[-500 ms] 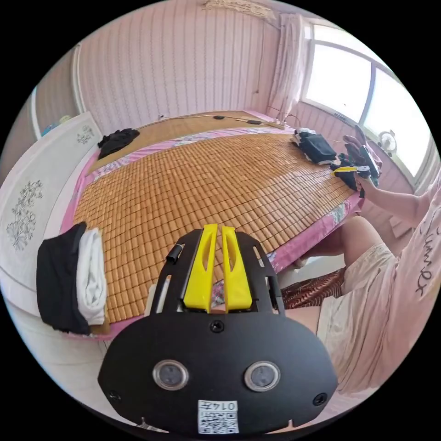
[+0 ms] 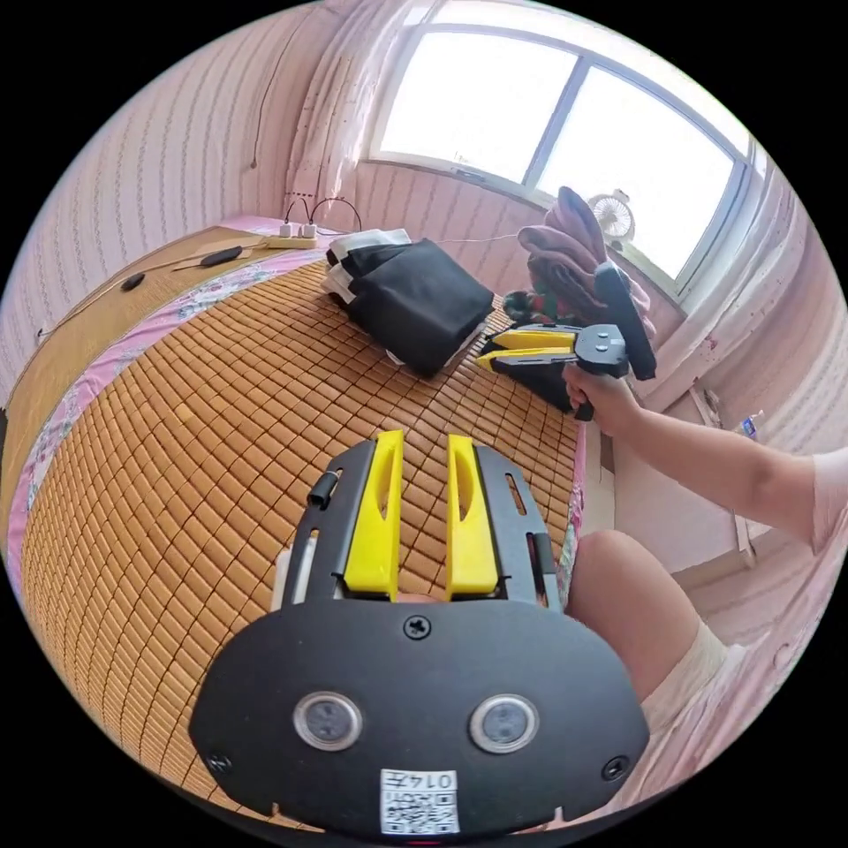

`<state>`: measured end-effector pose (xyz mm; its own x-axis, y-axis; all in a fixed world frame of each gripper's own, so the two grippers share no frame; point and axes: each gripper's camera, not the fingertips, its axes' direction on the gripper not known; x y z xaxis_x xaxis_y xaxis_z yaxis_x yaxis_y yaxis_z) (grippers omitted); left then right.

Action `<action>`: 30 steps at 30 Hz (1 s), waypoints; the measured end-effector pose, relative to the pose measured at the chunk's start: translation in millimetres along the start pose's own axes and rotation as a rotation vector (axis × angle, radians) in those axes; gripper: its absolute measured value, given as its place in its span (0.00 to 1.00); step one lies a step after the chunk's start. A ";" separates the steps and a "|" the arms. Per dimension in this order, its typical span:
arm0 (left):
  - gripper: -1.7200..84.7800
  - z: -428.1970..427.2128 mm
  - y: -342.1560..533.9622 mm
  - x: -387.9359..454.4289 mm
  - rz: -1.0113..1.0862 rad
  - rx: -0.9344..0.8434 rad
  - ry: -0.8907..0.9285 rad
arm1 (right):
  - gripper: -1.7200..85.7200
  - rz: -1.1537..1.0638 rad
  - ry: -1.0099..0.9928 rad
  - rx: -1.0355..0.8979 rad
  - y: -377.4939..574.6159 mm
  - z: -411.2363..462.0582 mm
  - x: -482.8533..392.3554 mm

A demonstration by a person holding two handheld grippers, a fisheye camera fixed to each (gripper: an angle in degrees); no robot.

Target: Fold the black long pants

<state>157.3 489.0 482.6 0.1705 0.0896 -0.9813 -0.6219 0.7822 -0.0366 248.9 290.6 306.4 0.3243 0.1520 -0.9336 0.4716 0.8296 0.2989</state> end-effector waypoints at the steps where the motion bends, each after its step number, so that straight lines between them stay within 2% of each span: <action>1: 0.12 10.9 -10.4 -2.8 -0.014 -0.004 0.002 | 0.17 -0.007 0.005 -0.001 -3.3 2.5 1.7; 4: 0.12 59.0 -51.1 -13.6 -0.099 -0.009 0.038 | 0.14 -0.006 0.072 -0.086 -13.0 19.2 18.2; 6: 0.13 93.1 -76.0 -13.7 -0.114 -0.044 0.052 | 0.03 0.091 0.148 -0.106 -10.1 24.2 48.7; 7: 0.13 100.0 -81.0 -13.0 -0.110 -0.046 0.046 | 0.03 0.105 0.147 -0.098 -8.4 22.8 56.7; 9: 0.15 120.9 -97.0 -14.4 -0.126 -0.047 0.000 | 0.03 0.123 -0.005 -0.037 -1.4 8.5 84.0; 11: 0.15 130.3 -106.1 -20.9 -0.168 -0.031 0.003 | 0.08 0.085 -0.110 0.046 7.2 -5.9 91.3; 12: 0.15 134.5 -111.1 -25.7 -0.188 -0.015 0.023 | 0.14 0.038 -0.146 0.075 11.3 -10.7 89.4; 14: 0.15 141.4 -119.0 -30.9 -0.184 -0.019 0.037 | 0.22 -0.020 -0.224 0.056 12.2 -8.7 82.8; 16: 0.13 148.8 -126.5 -32.9 -0.163 -0.050 0.055 | 0.24 -0.040 -0.219 0.015 9.4 -0.8 77.6; 18: 0.09 152.1 -132.4 -40.0 -0.209 -0.086 0.078 | 0.20 0.001 -0.119 -0.009 6.7 9.1 82.8; 20: 0.02 146.2 -134.7 -47.1 -0.279 -0.105 0.058 | 0.17 0.024 -0.136 -0.034 4.1 10.3 91.8; 22: 0.01 138.9 -135.7 -52.7 -0.300 -0.106 0.093 | 0.10 0.052 -0.192 -0.040 2.5 2.3 104.5; 24: 0.01 124.7 -137.2 -55.3 -0.301 -0.095 0.116 | 0.06 0.090 -0.302 0.018 1.0 -22.7 123.2; 28: 0.01 101.4 -137.6 -49.8 -0.257 -0.075 0.154 | 0.04 0.004 -0.247 0.143 -4.4 -82.2 123.6; 30: 0.01 81.4 -133.1 -47.8 -0.239 -0.057 0.185 | 0.04 -0.050 -0.302 0.243 -8.6 -127.6 117.0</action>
<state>294.1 430.8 549.8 0.1788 -0.2106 -0.9611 -0.6234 0.7314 -0.2763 178.1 369.9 169.4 0.5059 -0.0802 -0.8589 0.6615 0.6750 0.3267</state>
